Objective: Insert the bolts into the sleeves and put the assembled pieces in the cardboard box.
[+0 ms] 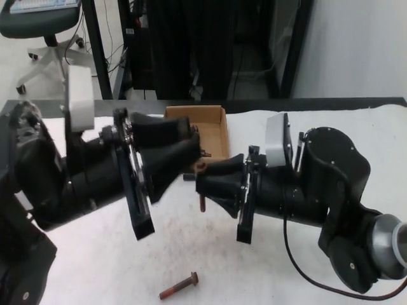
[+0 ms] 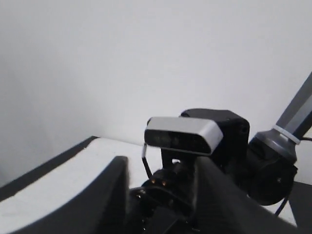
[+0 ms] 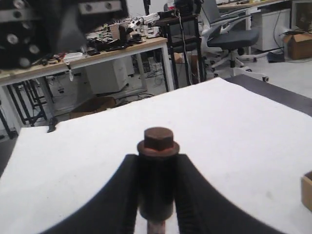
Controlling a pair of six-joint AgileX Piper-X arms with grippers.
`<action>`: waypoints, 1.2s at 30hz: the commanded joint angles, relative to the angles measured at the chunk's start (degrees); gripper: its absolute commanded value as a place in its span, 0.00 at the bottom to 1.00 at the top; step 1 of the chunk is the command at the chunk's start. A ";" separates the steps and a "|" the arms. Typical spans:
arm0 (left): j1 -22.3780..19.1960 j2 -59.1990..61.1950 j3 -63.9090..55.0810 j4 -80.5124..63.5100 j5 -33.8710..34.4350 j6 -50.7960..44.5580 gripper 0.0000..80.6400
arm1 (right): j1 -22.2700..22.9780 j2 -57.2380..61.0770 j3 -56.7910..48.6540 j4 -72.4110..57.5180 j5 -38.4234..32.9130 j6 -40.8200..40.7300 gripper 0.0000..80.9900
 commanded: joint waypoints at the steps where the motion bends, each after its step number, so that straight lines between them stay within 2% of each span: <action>1: 0.66 -3.01 0.02 -1.24 -4.43 0.47 0.29 | -2.04 -0.60 -0.90 3.05 3.90 1.22 0.01; 4: 1.73 -3.87 0.02 -0.23 -8.59 2.87 0.05 | -3.01 -0.60 -3.02 10.79 10.09 1.98 0.01; 5: 2.22 -3.86 0.02 0.53 -10.09 3.76 0.00 | -2.99 -0.74 -4.28 14.51 12.21 1.73 0.01; 10: 4.08 -3.86 -1.76 15.18 -14.73 9.60 0.00 | -2.57 -0.74 -13.71 37.19 19.62 -7.00 0.01; 14: 4.16 -3.41 -6.31 33.43 -21.37 16.81 0.00 | -1.62 -0.74 -22.82 53.87 32.15 -13.88 0.01; 16: 4.16 -2.87 -9.12 42.45 -22.52 18.14 0.00 | -1.63 -0.74 -27.10 58.33 34.64 -14.85 0.01; 23: 4.16 0.52 -17.44 59.20 -23.30 18.08 0.00 | -1.73 -0.74 -38.78 69.72 34.72 -15.53 0.01; 29: 4.16 2.74 -18.68 61.23 -23.69 16.70 0.00 | -1.73 0.41 -45.83 73.55 35.09 -16.27 0.01; 36: 4.16 3.74 -18.68 61.23 -26.76 16.70 0.00 | -1.73 10.71 -57.12 81.79 38.64 -16.27 0.01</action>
